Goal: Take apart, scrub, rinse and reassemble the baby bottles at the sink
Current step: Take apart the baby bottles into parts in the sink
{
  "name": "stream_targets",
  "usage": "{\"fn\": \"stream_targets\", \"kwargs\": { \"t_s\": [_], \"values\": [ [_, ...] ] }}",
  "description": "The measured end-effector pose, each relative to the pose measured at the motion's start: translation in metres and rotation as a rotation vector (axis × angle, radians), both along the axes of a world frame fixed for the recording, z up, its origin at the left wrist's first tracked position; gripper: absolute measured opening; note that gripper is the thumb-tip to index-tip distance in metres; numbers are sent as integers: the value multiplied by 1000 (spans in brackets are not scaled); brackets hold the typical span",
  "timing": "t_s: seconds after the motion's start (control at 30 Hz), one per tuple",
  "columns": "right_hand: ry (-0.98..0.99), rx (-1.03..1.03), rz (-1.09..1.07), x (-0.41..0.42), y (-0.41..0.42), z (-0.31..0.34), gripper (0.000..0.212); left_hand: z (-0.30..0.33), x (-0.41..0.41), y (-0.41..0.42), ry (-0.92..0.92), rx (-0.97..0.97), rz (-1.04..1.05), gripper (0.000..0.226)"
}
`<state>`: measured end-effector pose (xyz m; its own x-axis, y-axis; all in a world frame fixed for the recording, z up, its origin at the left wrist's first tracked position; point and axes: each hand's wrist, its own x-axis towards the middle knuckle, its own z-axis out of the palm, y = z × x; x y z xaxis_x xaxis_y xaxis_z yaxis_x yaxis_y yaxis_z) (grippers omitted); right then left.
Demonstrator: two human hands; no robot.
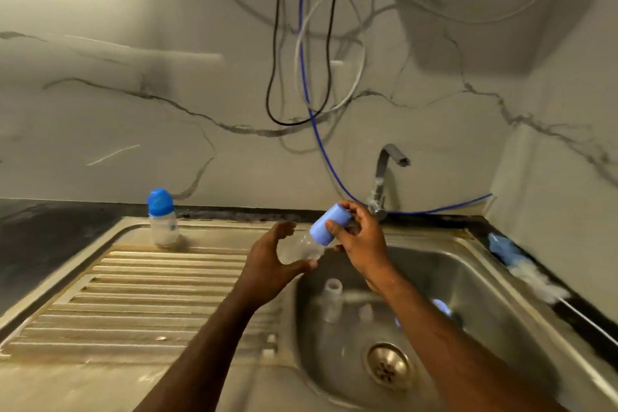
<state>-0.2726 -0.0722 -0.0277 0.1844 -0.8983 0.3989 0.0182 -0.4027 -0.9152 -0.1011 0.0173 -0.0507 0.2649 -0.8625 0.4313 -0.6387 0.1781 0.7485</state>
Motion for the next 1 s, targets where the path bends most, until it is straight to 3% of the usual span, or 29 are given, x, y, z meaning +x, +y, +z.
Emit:
{"fn": "stream_targets", "kwargs": {
  "t_s": [0.13, 0.4, 0.5, 0.67, 0.8, 1.0],
  "values": [
    [39, 43, -33, -76, -12, -12, 39, -6, -70, -30, 28, 46, -139, 84],
    [-35, 155, -112, -146, -41, -51, 24, -33, -148, -68, -18, 169, -249, 38],
    [-59, 292, -30, -148, -44, -57, 18, -44, -154, -74, -46, 187, -275, 44],
    [-41, 388, 102, -150, -49, -55, 26, -49, -139, -84, -46, 193, -345, 55],
    [111, 328, 138, -153, -48, -64, 25, -51, -129, -86, -80, 235, -388, 70],
    [161, 305, 193, -161, -54, -65, 24, -46, -130, -84, -75, 306, -443, 68]
  ]
}}
